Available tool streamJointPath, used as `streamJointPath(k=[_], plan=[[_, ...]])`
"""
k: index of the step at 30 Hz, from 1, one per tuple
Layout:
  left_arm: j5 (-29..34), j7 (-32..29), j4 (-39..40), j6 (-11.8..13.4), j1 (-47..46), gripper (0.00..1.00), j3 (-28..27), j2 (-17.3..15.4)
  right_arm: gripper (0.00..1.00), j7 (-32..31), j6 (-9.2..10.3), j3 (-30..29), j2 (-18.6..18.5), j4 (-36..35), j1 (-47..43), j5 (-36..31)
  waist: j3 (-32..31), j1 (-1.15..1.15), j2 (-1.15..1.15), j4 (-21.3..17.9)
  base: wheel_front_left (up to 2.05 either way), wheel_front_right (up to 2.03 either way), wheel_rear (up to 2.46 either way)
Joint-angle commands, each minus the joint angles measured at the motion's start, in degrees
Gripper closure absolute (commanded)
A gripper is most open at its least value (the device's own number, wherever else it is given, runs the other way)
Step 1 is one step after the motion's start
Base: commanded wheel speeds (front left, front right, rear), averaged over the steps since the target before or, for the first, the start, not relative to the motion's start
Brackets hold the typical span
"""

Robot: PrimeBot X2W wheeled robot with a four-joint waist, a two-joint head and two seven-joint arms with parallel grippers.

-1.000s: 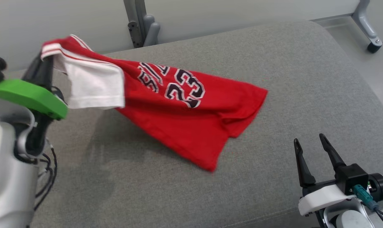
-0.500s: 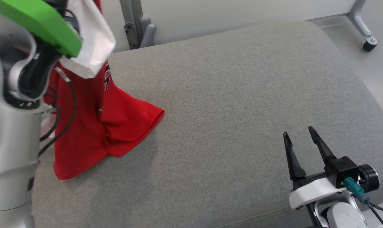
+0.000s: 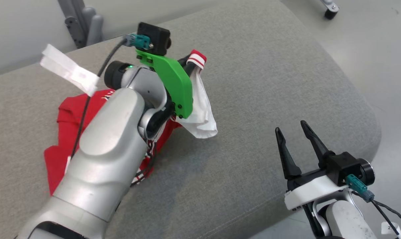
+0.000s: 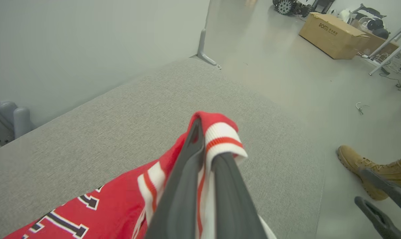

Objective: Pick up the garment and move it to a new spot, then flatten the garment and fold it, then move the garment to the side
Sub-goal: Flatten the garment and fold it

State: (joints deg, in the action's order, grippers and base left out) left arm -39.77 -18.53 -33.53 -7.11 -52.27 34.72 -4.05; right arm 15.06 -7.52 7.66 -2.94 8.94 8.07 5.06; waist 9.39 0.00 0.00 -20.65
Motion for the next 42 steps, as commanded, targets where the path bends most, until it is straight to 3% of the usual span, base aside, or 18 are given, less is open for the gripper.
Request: streamJointPath(k=[1, 6, 12, 16, 17, 19, 23, 28, 33, 36, 42], plan=[[-0.3, 2.2, -1.8, -0.3, -0.3, 1.00, 2.2, 0.5, 0.00, 0.2, 0.06, 0.6, 0.0, 0.0, 0.8, 0.8, 5.0, 0.00, 0.00, -6.7, 0.00, 0.00, 0.00], [-1.8, 6.0, -4.2, -0.4, -1.5, 1.00, 10.1, 1.0, 0.00, 0.2, 0.06, 1.4, 0.1, -0.3, 0.6, 2.3, 6.8, 0.00, 0.00, -9.6, 0.00, 0.00, 0.00], [-10.8, 9.7, -1.3, -0.5, -3.5, 1.00, 20.3, 1.0, 0.00, 0.2, 0.06, 1.9, 0.1, -0.7, -0.1, 4.1, 8.9, 0.00, 0.00, -11.7, 0.00, 0.00, 0.00], [-14.1, 14.9, -2.6, -0.4, -5.6, 0.97, 23.6, 0.9, 0.00, 0.2, 0.06, 2.4, 0.1, -0.8, -0.2, 4.9, 9.7, 0.00, 0.00, -11.6, 0.00, 0.00, 0.00], [-13.9, 15.8, -4.1, -0.4, -5.6, 0.69, 24.5, 0.9, 0.00, 0.2, 0.06, 2.5, 0.1, -0.7, -0.1, 5.0, 9.8, 0.00, 0.00, -11.6, 0.00, 0.00, 0.00], [-13.6, 16.9, -7.5, -0.3, -5.4, 0.00, 26.2, 1.0, 0.00, 0.2, 0.06, 2.7, 0.1, -0.6, 0.4, 5.5, 9.9, 0.00, 0.00, -11.6, 0.00, 0.00, 0.00], [-14.4, 17.6, -11.0, 0.2, -4.4, 0.00, 29.0, 1.1, 0.00, 0.2, 0.06, 2.2, 0.0, -0.6, 0.8, 5.3, 9.9, 0.00, 0.00, -10.1, 0.00, 0.00, 0.00], [-15.6, 17.7, -8.1, 0.3, -3.5, 0.00, 32.8, 1.0, 0.00, 0.2, 0.06, 0.3, 0.0, -0.6, 0.6, 3.9, 8.9, 0.00, 0.00, -6.1, 0.00, 0.00, 0.00], [-14.7, 21.6, -4.7, 2.3, -0.7, 0.00, 33.5, 0.1, 0.00, 0.2, 0.06, -2.3, 0.0, -0.6, -1.1, 2.1, 5.9, 0.00, 0.00, -2.1, 0.00, 0.00, 0.00], [-13.9, 24.3, -1.2, 5.1, 2.1, 0.00, 33.1, -2.8, 0.00, 0.2, 0.06, -4.2, 0.0, -0.5, -2.6, 0.7, 3.7, 0.00, 0.00, 0.2, 0.00, 0.00, 0.00], [-11.8, 29.0, 8.1, 13.8, 10.2, 0.00, 32.1, -11.9, 0.00, 0.2, 0.06, -6.7, 0.0, -0.8, -5.7, -1.6, 0.2, 0.00, 0.00, 4.3, 0.00, 0.00, 0.00]])
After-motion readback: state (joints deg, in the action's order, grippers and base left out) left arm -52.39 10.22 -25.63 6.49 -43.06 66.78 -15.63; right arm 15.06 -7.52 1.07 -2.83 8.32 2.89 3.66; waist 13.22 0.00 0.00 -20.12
